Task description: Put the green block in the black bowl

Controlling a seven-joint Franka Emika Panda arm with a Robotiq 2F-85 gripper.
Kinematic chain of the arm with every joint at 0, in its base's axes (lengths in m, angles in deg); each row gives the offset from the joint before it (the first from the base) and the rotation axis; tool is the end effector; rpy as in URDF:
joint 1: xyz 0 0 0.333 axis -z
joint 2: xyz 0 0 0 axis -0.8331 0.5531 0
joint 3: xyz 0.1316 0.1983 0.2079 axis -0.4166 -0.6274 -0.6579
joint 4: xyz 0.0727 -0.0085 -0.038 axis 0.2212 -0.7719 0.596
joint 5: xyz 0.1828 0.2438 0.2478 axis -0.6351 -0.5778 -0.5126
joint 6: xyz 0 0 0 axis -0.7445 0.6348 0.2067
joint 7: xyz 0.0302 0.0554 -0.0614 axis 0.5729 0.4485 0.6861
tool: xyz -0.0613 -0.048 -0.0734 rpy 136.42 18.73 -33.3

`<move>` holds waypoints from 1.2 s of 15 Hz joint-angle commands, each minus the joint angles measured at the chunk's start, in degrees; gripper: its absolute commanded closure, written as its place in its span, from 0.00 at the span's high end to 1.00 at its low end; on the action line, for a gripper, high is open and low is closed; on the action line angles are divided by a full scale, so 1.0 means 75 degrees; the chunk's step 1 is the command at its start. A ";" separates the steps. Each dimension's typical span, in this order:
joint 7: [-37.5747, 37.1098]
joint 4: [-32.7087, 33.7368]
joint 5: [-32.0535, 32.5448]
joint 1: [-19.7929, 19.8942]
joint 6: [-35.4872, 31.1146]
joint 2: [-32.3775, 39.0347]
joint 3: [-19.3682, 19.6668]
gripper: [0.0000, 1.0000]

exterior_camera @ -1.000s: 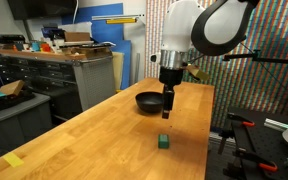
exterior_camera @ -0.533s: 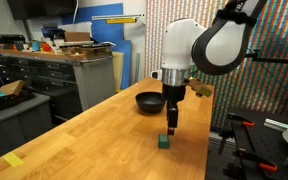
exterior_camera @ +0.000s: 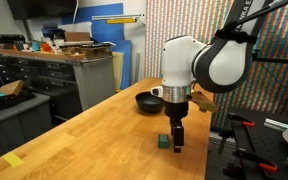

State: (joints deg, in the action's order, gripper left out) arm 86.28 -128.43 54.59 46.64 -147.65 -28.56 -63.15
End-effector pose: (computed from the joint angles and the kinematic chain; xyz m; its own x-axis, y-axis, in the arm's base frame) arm 0.4235 0.1640 0.1448 0.9194 0.3902 -0.0504 0.3852 -0.9187 -0.0870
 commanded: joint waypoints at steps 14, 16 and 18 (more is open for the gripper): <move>-0.0165 0.0475 0.0579 -0.0123 -0.1184 0.0448 -0.0086 0.27; -0.0137 0.0509 0.0470 0.0005 -0.1310 0.0401 -0.0194 0.21; -0.0117 0.0558 0.0317 0.0195 -0.1385 0.0335 -0.0327 0.21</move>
State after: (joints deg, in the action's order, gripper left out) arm 85.71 -125.15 58.55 45.55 -156.38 -25.78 -63.45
